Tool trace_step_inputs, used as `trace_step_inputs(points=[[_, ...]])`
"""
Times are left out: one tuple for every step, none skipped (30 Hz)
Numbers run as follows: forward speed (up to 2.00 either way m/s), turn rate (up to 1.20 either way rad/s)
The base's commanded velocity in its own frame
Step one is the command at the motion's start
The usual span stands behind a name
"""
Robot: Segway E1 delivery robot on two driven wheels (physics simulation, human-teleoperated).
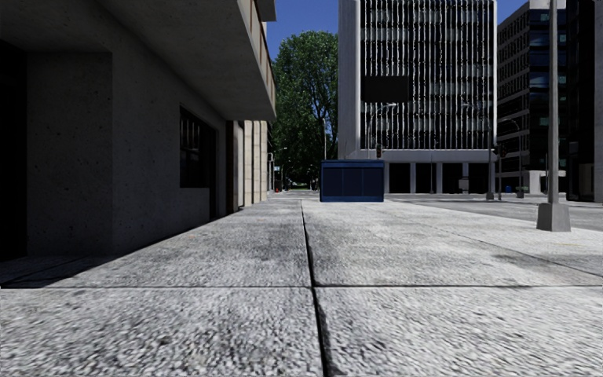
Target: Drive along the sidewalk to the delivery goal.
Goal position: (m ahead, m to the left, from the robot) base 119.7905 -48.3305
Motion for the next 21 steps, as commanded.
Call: trace_step_inputs(points=[[2.0, 0.0], [2.0, 0.0], [2.0, 0.0], [2.0, 0.0], [2.0, 0.0], [2.0, 0.0], [2.0, 0.0], [2.0, 0.0], [2.0, 0.0], [2.0, 0.0], [2.0, 0.0], [2.0, 0.0], [2.0, 0.0], [2.0, 0.0], [2.0, 0.0], [2.0, 0.0], [2.0, 0.0], [2.0, 0.0], [2.0, 0.0], [2.0, 0.0], [2.0, 0.0]])
